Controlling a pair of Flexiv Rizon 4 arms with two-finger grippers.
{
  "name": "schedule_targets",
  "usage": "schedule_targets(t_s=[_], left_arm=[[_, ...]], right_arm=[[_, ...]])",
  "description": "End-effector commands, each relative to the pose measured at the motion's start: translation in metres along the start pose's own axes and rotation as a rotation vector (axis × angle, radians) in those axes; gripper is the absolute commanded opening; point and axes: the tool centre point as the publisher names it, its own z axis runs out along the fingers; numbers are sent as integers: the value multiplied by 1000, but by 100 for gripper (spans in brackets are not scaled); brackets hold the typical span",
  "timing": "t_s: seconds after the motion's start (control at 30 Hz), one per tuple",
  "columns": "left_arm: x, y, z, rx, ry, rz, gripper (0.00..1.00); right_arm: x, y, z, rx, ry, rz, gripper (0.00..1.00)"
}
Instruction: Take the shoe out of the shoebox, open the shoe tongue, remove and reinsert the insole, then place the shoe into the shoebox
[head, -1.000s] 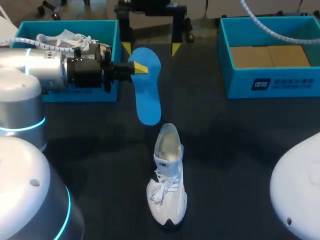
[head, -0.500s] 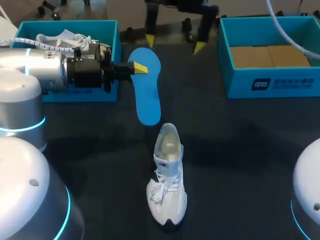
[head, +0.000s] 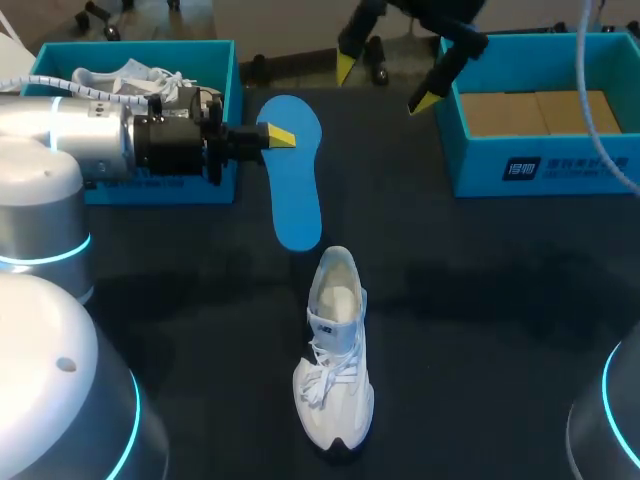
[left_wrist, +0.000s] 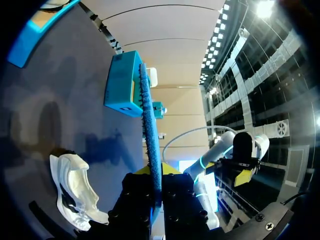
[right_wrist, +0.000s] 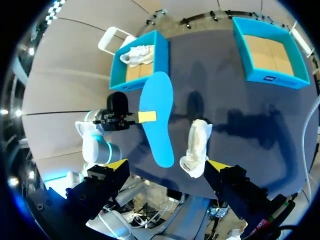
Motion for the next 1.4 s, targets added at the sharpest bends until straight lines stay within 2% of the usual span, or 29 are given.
schedule_targets(t_s=[0.03, 0.53, 0.67, 0.97, 1.17, 1.4], left_arm=[[1, 0, -1, -1, -3, 0, 0], [1, 0, -1, -1, -3, 0, 0], [3, -7, -2, 4, 21, 24, 0], [9, -8, -13, 55, 70, 194, 0], [17, -8, -21, 89, 149, 332, 0], [26, -6, -27, 90, 214, 539, 0]], right_arm=[[-8, -2, 7, -18, 460, 1, 100], [-19, 17, 21, -63, 639, -33, 100], [-21, 22, 22, -62, 675, -42, 100], [-27, 24, 28, -54, 732, -35, 100], [-31, 25, 33, -48, 784, -44, 100], [-34, 25, 39, -36, 841, -42, 100]])
